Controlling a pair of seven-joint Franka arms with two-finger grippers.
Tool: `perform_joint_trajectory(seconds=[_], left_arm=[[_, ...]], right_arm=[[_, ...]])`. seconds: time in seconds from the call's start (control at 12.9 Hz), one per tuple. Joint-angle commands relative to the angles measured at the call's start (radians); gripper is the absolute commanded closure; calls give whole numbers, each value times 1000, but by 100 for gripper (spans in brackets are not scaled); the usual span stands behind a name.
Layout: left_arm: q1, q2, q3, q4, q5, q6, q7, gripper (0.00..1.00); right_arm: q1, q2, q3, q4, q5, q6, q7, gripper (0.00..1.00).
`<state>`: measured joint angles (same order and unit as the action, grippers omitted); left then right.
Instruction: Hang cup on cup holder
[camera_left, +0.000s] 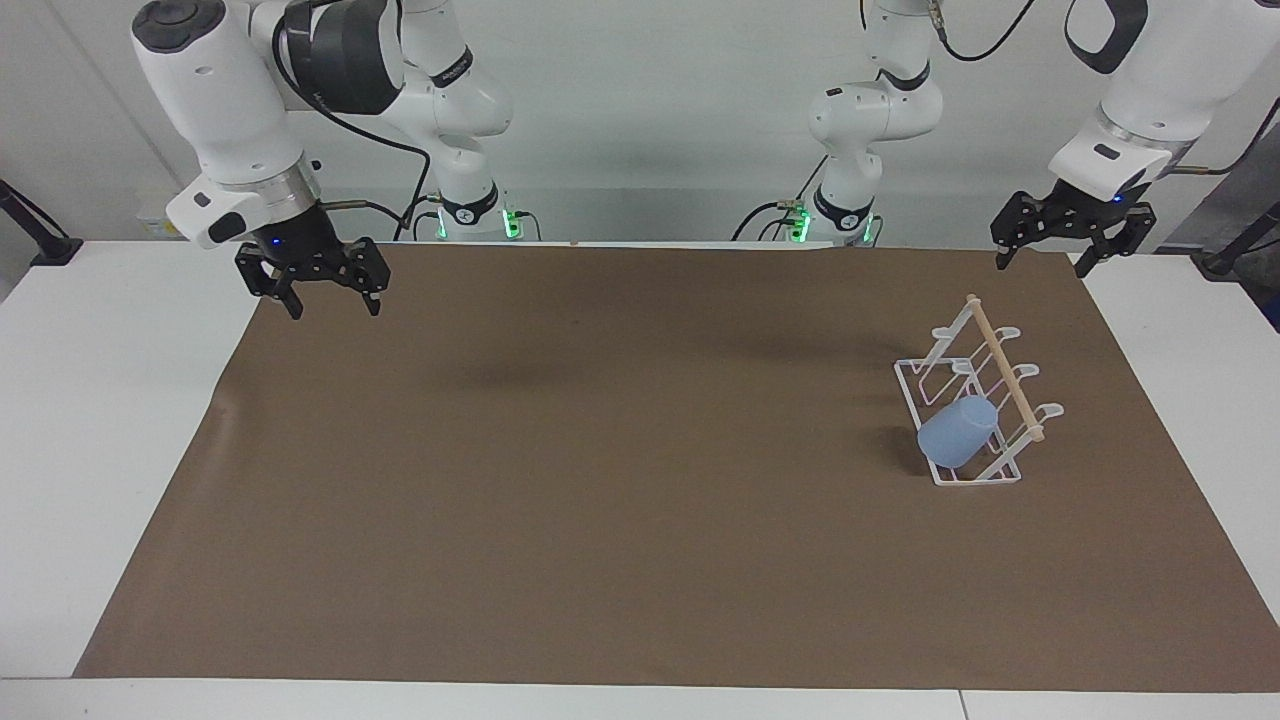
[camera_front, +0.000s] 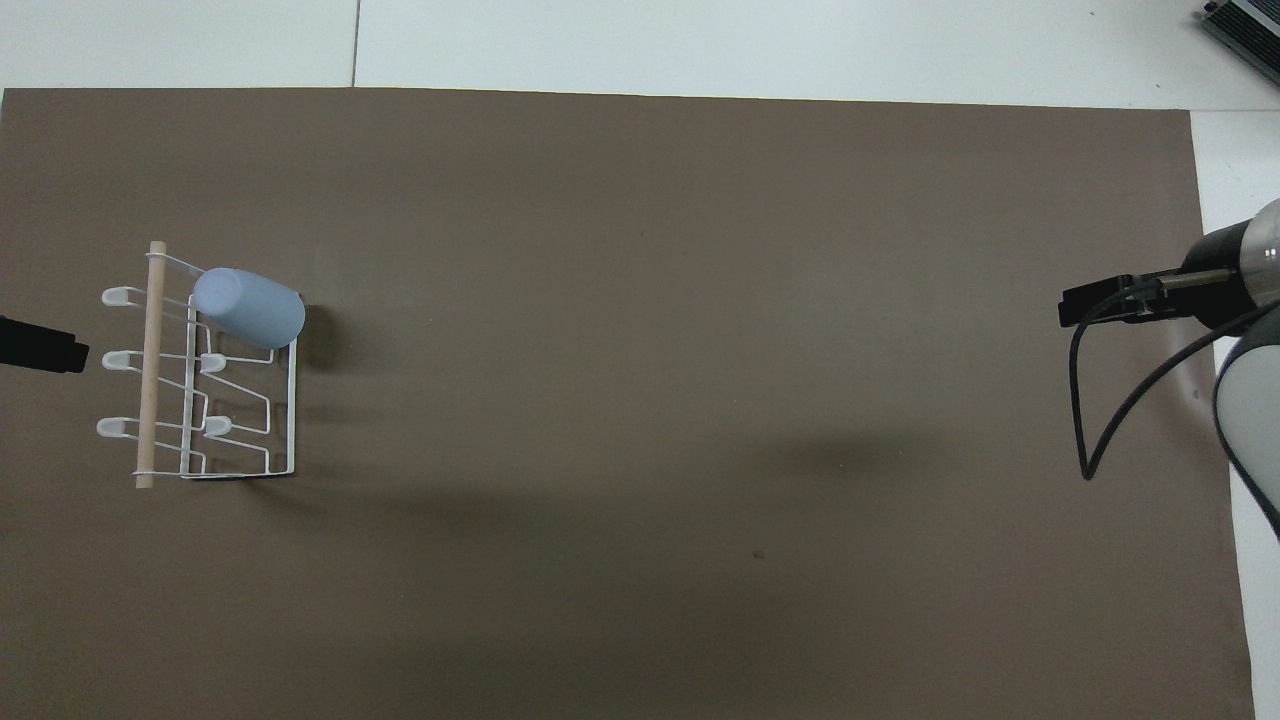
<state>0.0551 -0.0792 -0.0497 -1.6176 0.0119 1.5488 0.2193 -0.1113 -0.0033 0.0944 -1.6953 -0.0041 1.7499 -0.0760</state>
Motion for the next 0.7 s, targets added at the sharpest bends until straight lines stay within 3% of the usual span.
perform_joint_trajectory(seconds=[0.0,0.47,0.62], left_arm=[[-64,25,59,42,-13,-36,-17,0],[-179,24,184,71,-13,-56,-14,0],[-169,25,180,77,-13,-56,-20,0]], right_arm=[[-5,-17,-1,-14,23,-9,8,0],[-5,-17,-2,-14,23,-9,8,0],[-5,-17,-2,-14,23,-9,8,0]])
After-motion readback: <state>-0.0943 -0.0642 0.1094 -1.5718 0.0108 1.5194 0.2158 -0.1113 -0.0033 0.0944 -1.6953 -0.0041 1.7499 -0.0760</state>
